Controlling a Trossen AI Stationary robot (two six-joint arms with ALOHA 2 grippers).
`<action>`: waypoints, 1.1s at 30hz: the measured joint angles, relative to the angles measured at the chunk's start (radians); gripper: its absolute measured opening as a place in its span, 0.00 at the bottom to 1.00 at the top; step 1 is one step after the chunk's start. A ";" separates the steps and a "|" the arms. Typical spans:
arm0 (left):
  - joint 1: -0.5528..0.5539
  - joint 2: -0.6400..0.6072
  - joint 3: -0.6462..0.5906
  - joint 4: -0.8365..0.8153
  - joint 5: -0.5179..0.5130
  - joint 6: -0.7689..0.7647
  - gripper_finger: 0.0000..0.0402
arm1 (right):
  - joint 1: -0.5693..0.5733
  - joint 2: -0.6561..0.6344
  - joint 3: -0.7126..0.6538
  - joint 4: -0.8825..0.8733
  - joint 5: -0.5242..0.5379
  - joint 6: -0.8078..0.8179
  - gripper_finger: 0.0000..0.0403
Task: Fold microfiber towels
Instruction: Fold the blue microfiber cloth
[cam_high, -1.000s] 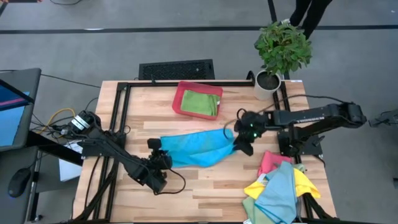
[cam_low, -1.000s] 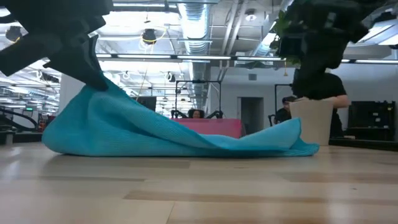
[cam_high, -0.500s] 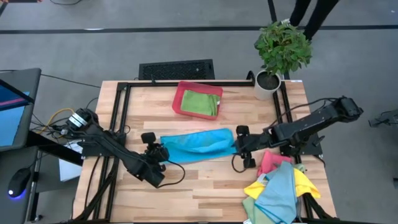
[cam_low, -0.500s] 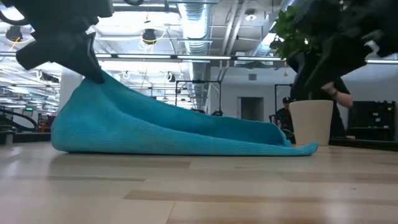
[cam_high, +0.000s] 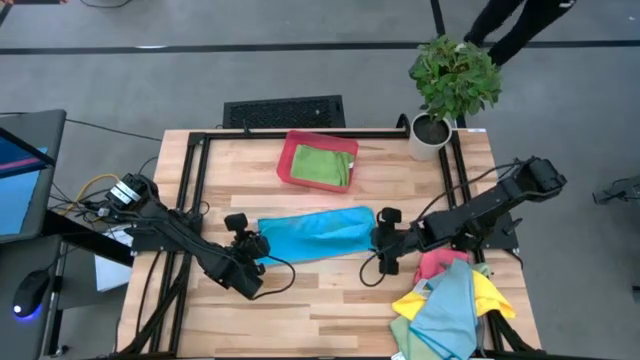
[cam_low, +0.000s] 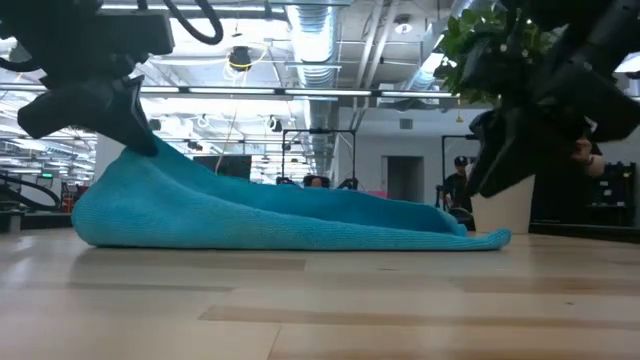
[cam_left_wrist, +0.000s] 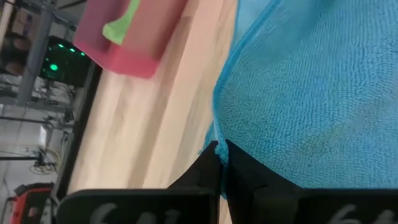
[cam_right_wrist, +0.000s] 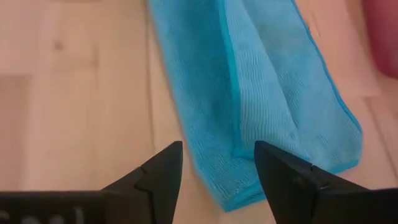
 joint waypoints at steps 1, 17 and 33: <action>0.000 0.000 0.000 0.000 -0.002 0.000 0.00 | 0.009 0.014 0.000 0.004 0.023 0.001 0.55; -0.004 0.000 0.000 0.052 -0.002 0.018 0.00 | 0.052 0.223 0.000 0.204 0.260 0.012 0.48; -0.011 0.000 0.000 0.071 0.004 0.035 0.00 | 0.050 0.242 0.000 0.179 0.284 0.012 0.44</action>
